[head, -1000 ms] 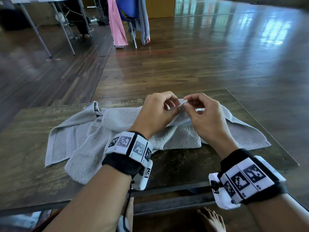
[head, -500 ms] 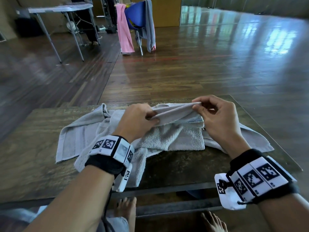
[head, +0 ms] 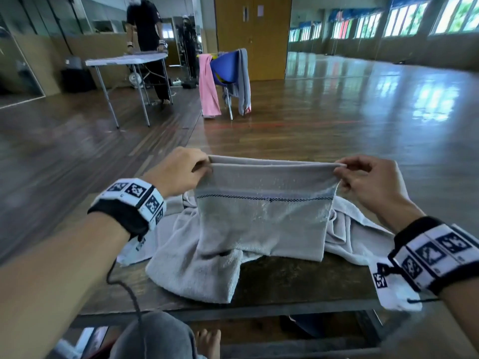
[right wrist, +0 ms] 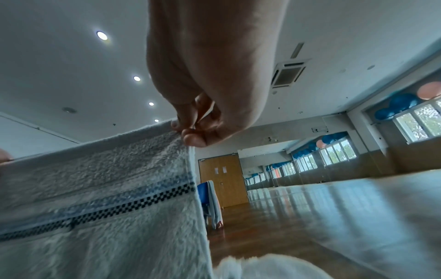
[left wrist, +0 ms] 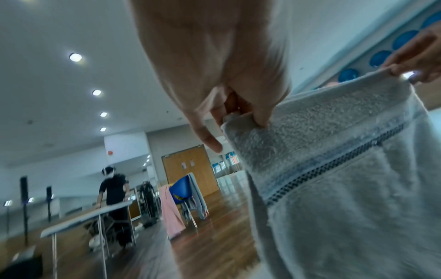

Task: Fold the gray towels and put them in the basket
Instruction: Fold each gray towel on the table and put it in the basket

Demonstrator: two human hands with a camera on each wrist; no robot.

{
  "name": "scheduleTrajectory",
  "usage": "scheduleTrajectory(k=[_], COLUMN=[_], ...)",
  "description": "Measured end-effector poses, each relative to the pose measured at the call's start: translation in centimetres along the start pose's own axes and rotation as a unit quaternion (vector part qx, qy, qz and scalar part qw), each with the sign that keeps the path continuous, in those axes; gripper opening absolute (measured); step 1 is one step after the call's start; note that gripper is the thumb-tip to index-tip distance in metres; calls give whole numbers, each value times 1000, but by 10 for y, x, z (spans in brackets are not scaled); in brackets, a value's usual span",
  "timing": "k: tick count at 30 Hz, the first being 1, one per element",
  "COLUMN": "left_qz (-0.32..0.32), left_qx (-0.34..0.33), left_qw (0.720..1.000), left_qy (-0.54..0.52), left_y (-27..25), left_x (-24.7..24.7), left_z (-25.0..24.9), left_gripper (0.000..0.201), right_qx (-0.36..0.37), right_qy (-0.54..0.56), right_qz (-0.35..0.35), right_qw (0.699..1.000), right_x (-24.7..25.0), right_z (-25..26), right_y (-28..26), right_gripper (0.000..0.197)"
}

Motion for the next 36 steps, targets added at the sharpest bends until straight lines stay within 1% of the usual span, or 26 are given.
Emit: scheduleTrajectory(k=[2,6,9,10,12,14,15,16,17,18,20,21,23,24,26,27,28,29,30,31,32,34,36], left_qz=[1,-10,-24,-45,-111,-164,-170,-159,-133,-92,20,80,199,264,392,446,486,508,510,494,462,369,273], left_qx=[-14,-24,-35,-38,-41,-39,-42,-42,-38,-29,-2,9,27,36,50,62,75,86,95,103,107,114,125], left_qw=[1000,1000,999,997,990,981,980,980,982,985,986,983,970,955,910,886,865,852,850,859,876,918,949], left_qy=[10,-11,-24,-39,-72,-92,-98,-108,-126,-144,-168,-166,-135,-129,-124,-114,-103,-94,-90,-90,-90,-88,-97], left_y=[15,42,55,57,58,50,43,34,24,12,-11,-21,-36,-43,-53,-56,-59,-59,-57,-54,-49,-37,-25], left_x=[23,67,88,93,100,99,94,87,77,66,39,25,-6,-23,-54,-67,-78,-86,-94,-100,-105,-115,-126], left_z=[-8,-25,-42,-46,-52,-57,-59,-61,-62,-63,-64,-64,-64,-64,-65,-64,-63,-62,-60,-57,-55,-48,-40], left_gripper=[12,11,4,5,13,20,20,20,18,16,11,10,9,8,5,4,5,7,9,11,13,18,19], right_qx=[-2,-8,28,50,85,93,87,73,55,36,-9,-40,-118,-159,-219,-238,-251,-258,-256,-245,-228,-198,-174], right_qy=[10,38,18,7,-10,-8,2,17,34,41,20,5,-13,-18,-35,-38,-42,-46,-58,-78,-100,-125,-147], right_qz=[-11,-18,-40,-51,-66,-71,-69,-61,-46,-23,43,82,164,215,310,338,350,350,340,327,308,252,198], right_qw=[1000,999,999,997,994,993,994,995,997,998,999,996,979,964,925,910,901,900,903,910,918,939,953], right_x=[6,23,39,45,57,71,78,86,94,102,116,122,132,134,134,131,128,124,119,114,109,97,83], right_z=[11,36,53,59,67,69,67,63,58,50,30,19,-3,-13,-31,-38,-44,-48,-53,-58,-63,-72,-82], right_y=[27,82,107,110,107,92,80,67,51,34,-3,-21,-56,-73,-100,-111,-118,-121,-121,-119,-115,-104,-93], right_gripper=[17,21,26,26,23,19,17,14,12,13,19,18,9,3,11,14,13,10,9,9,10,9,9])
Point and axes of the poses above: each hand's wrist, its own y-axis towards the middle knuckle, its own x-axis out of the back of the hand, z = x × y, the point moved 2 cm from there along y, towards the middle knuckle, and after that the axes turned 14 degrees about x, right-handed, at the moved point
